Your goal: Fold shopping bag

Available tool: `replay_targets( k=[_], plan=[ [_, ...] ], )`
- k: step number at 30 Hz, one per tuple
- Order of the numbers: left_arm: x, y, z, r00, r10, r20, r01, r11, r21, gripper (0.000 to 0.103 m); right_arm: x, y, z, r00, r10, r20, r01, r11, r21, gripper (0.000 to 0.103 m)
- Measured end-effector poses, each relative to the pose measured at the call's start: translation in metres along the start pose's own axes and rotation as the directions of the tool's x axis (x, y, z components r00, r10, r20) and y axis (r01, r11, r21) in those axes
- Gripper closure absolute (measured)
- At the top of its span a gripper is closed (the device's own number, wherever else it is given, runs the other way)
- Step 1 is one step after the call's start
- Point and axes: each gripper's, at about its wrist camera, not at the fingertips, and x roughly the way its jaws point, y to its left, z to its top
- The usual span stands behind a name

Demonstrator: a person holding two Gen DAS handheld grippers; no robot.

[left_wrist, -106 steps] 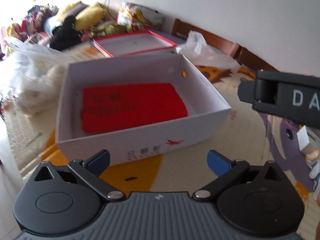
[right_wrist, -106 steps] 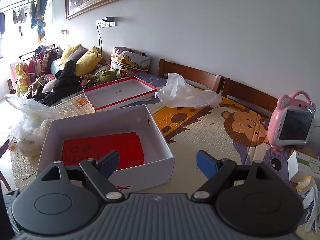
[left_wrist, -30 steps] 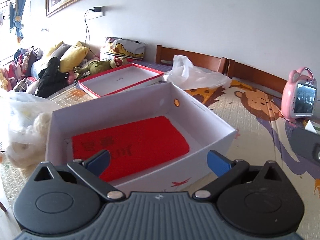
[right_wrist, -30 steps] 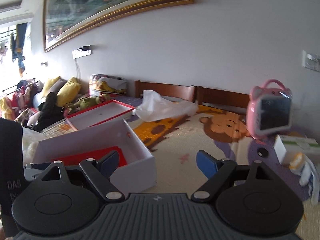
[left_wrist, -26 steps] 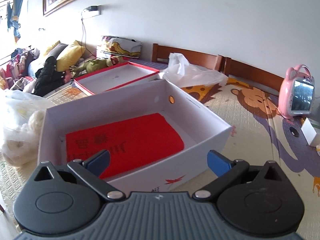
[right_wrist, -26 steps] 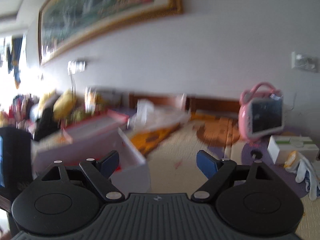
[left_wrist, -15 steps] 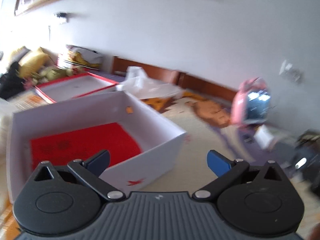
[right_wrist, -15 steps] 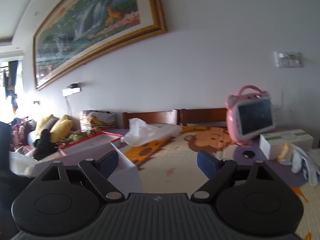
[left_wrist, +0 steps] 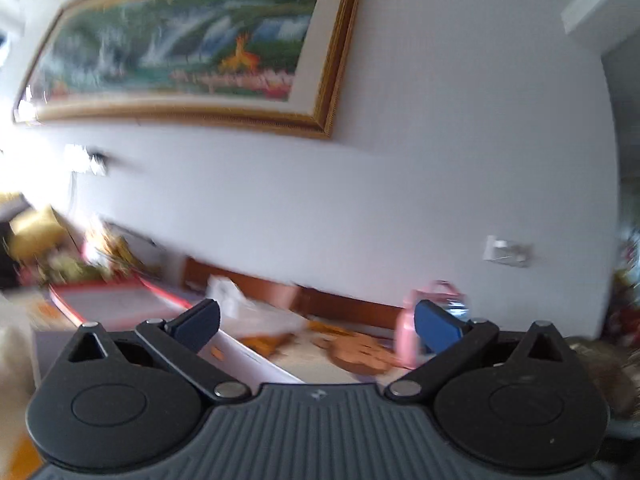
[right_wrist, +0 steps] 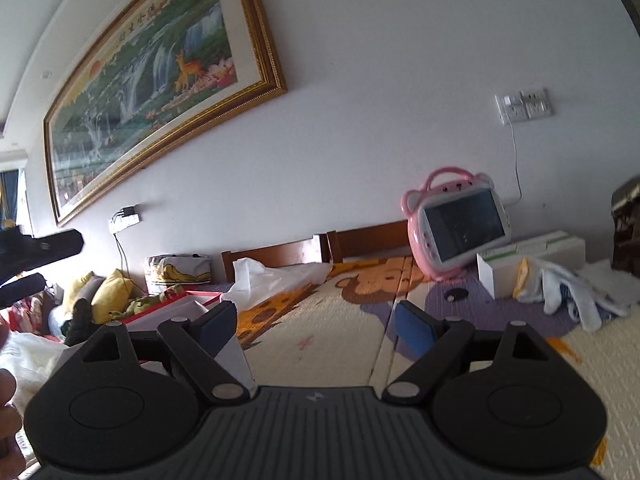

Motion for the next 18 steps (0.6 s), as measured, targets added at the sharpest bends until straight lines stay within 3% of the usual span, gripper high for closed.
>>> replay_targets(
  k=[2, 4, 8, 11, 18],
  plan=[
    [0.005, -0.003, 0.003, 0.991, -0.087, -0.102, 0.083, 0.996, -0.045, 0.001, -0.004, -0.006, -0.004, 1.0, 0.0, -0.015, 0.0, 1.0, 0.006, 0.014],
    [0.014, -0.007, 0.005, 0.977, -0.108, -0.184, 0.097, 0.993, -0.072, 0.001, -0.008, -0.011, -0.008, 1.0, 0.001, -0.025, 0.0, 1.0, 0.012, 0.014],
    [0.031, -0.018, 0.003, 0.928, -0.16, -0.337, 0.117, 0.983, -0.144, 0.001, -0.019, -0.018, -0.017, 0.999, -0.017, -0.047, 0.018, 1.0, 0.014, 0.014],
    [0.034, -0.031, -0.002, 0.91, -0.173, -0.377, 0.135, 0.983, -0.125, 0.001, -0.029, -0.026, -0.023, 0.998, -0.026, -0.06, 0.027, 0.999, 0.016, 0.014],
    [0.038, -0.074, -0.017, 0.893, -0.167, -0.419, 0.182, 0.983, -0.005, 0.001, -0.041, -0.043, -0.031, 0.994, -0.062, -0.09, 0.064, 0.998, 0.021, 0.014]
  ],
)
